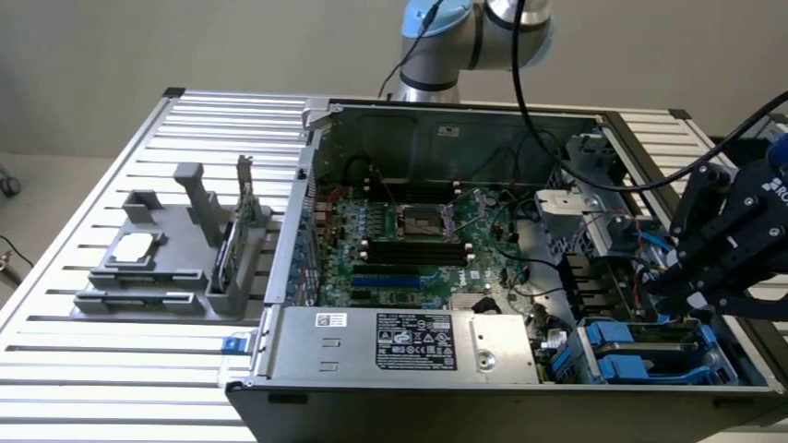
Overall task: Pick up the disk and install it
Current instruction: 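Insert the first disk wire, then insert the second disk wire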
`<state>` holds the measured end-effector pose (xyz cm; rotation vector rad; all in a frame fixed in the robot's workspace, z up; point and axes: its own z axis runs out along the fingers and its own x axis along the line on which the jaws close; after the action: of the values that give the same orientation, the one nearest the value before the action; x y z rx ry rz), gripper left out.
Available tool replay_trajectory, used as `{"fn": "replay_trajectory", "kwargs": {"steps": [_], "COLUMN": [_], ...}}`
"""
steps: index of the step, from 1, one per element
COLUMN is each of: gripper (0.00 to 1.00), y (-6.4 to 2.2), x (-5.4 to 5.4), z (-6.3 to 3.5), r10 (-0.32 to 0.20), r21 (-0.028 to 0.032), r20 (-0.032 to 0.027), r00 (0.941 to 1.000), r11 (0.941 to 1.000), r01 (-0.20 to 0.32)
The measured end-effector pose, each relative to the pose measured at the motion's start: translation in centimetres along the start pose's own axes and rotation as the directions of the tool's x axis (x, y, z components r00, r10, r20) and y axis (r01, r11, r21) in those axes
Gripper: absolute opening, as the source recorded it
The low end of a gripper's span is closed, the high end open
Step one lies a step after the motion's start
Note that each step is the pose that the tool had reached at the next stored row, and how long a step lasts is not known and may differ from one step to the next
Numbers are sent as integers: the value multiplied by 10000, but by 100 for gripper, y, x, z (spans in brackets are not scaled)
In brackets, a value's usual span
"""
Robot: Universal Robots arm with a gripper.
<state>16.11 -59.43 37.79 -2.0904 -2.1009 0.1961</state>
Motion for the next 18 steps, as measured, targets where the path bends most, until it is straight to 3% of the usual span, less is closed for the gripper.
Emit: {"fn": "replay_trajectory", "kwargs": {"steps": [3, 7, 8, 18], "gripper": [25, 25, 25, 25], "y": [-118, -226, -236, -245], "x": [0, 0, 0, 1], "z": [27, 50, 53, 54], "r10": [-10, -49, -55, -56], "r21": [0, -1, -1, -2], "r20": [-44, -224, -245, -248], "r00": [10000, 9997, 9997, 9997], "r11": [10000, 10000, 10000, 10000], "r01": [10, 49, 55, 55]}}
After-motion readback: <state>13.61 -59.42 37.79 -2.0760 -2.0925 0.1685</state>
